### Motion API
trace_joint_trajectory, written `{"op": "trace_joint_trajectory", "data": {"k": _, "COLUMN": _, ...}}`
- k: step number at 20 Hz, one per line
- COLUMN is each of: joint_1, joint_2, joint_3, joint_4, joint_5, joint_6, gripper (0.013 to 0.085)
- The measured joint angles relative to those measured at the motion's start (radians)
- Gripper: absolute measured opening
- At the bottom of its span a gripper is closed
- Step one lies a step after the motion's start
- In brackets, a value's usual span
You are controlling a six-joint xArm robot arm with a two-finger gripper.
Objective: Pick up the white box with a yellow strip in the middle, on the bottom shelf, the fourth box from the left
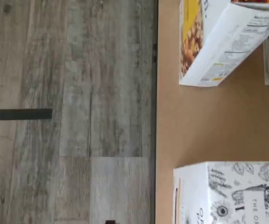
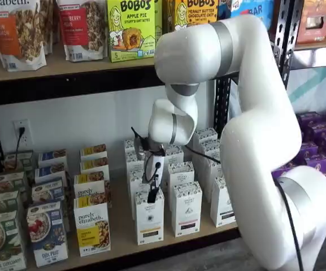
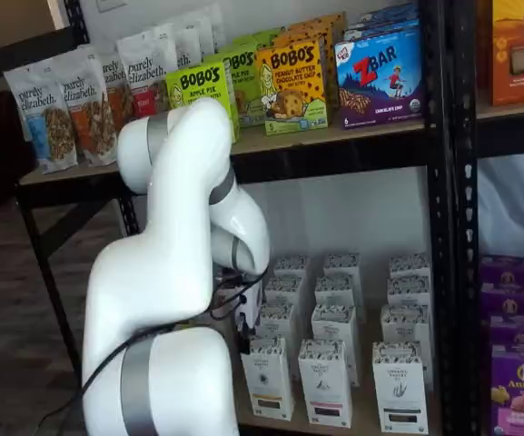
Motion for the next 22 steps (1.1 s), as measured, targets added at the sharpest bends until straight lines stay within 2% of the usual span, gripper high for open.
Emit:
{"op": "trace_joint_trajectory", "data": {"k": 14, "joint_1": -0.026, "joint_2": 0.123, "joint_3": -0.147, "joint_4": -0.026, "joint_5": 0.013, "joint_6": 0.002, "gripper": 0.0850}}
{"op": "trace_joint_trajectory", "data": {"k": 22, "joint_1": -0.037, "joint_2": 0.194, "joint_3": -0.227, "joint_4": -0.085, "joint_5": 0.022, "joint_6": 0.044, "gripper": 0.0850}}
